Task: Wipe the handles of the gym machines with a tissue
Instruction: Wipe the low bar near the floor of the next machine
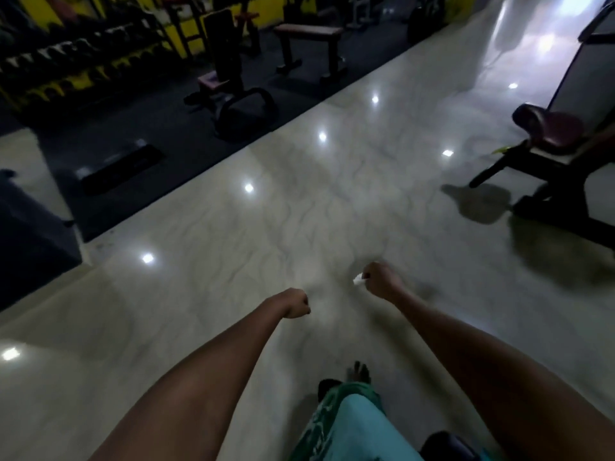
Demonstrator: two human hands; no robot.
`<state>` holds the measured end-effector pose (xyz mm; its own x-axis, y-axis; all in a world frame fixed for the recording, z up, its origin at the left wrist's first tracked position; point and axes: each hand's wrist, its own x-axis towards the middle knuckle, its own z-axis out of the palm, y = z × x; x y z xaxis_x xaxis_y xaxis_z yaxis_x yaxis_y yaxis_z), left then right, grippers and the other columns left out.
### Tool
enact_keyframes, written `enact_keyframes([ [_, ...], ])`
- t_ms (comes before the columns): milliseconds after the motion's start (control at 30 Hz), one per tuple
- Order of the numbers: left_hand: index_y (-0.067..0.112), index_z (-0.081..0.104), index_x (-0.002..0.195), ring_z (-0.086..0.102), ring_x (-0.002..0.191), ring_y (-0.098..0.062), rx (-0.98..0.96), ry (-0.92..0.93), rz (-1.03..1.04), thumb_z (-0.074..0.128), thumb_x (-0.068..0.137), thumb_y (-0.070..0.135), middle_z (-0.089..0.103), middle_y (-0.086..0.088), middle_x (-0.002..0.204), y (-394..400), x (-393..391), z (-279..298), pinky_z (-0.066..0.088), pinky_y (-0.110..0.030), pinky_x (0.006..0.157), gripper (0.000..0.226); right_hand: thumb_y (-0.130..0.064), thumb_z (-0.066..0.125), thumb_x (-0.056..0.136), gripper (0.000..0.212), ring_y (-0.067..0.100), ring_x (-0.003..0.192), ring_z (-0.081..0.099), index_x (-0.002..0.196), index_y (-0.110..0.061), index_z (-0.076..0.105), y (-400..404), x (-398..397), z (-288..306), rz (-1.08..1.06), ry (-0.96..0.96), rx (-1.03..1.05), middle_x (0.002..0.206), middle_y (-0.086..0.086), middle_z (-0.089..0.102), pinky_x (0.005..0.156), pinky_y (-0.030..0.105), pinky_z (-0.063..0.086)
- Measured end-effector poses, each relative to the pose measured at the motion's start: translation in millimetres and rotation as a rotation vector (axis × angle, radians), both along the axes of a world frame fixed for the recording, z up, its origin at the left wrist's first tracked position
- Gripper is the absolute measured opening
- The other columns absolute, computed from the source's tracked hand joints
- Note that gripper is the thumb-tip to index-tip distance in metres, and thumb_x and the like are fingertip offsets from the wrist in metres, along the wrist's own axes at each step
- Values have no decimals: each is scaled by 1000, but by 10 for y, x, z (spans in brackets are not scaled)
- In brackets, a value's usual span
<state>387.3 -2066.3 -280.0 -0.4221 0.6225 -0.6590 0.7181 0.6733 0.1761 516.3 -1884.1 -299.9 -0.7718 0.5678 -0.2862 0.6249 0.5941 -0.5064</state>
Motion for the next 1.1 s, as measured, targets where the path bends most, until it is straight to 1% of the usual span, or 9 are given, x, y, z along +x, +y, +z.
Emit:
enact_keyframes([
  [67, 2, 60, 122, 55, 115, -27, -51, -10, -25, 50, 95, 23, 58, -15, 128, 373, -222, -28, 44, -33, 92, 35, -6, 56, 78, 27, 30, 100, 63, 101, -9, 70, 379, -157, -1, -44, -6, -4, 110, 15, 66, 75, 30, 50],
  [200, -4, 59, 121, 55, 93, -20, -75, -96, -37, 50, 96, 20, 61, -19, 124, 1336, -564, -58, 43, -27, 78, 36, -14, 60, 81, 24, 25, 103, 62, 103, -14, 69, 1146, -381, 89, -135, -36, -11, 114, 9, 66, 82, 27, 50],
  [233, -5, 58, 122, 55, 94, -20, -80, -114, -68, 50, 97, 20, 60, -19, 126, 1627, -617, -39, 43, -27, 79, 36, -17, 61, 83, 21, 25, 105, 61, 102, -13, 69, 1357, -432, 130, -141, -39, 4, 114, 9, 65, 82, 26, 47],
  [367, 1, 55, 128, 52, 120, -26, -4, -94, -239, 46, 98, 21, 55, -13, 133, 2618, -761, 96, 42, -29, 94, 38, -23, 64, 85, 18, 24, 106, 61, 98, -10, 68, 2074, -615, 324, -193, -49, 38, 115, 9, 65, 81, 29, 48],
  [467, 2, 58, 125, 53, 118, -27, 6, -86, -313, 48, 96, 20, 56, -12, 132, 3233, -908, 76, 42, -29, 92, 36, -17, 61, 85, 18, 28, 103, 61, 100, -10, 68, 2495, -744, 378, -219, -102, 72, 113, 14, 65, 78, 29, 48],
  [600, -1, 59, 122, 55, 116, -28, -27, -48, -407, 51, 95, 21, 58, -16, 129, 3941, -1237, 7, 43, -30, 90, 36, -17, 61, 85, 12, 28, 100, 62, 94, -12, 69, 3078, -993, 334, -263, -125, 55, 112, 11, 66, 76, 27, 47],
  [767, 0, 58, 123, 53, 117, -28, 0, -8, -471, 48, 96, 21, 56, -16, 130, 4975, -1846, 4, 42, -31, 92, 35, -15, 58, 87, 17, 26, 103, 63, 96, -10, 71, 3966, -1515, 360, -282, -118, 50, 115, 7, 67, 76, 26, 47],
  [900, -1, 57, 125, 52, 120, -30, 20, 47, -560, 48, 97, 23, 55, -17, 132, 5788, -2381, 125, 42, -33, 95, 38, -11, 55, 87, 18, 31, 101, 61, 98, -8, 69, 4635, -2028, 477, -304, -148, 100, 113, 13, 65, 66, 24, 35],
  [1100, -1, 54, 128, 49, 123, -30, 99, 110, -579, 45, 98, 21, 52, -17, 136, 6995, -3150, 428, 40, -31, 95, 39, -3, 52, 84, 18, 32, 90, 63, 91, -5, 68, 5676, -2742, 705, -279, -174, 170, 104, 15, 66, 65, 30, 45],
])
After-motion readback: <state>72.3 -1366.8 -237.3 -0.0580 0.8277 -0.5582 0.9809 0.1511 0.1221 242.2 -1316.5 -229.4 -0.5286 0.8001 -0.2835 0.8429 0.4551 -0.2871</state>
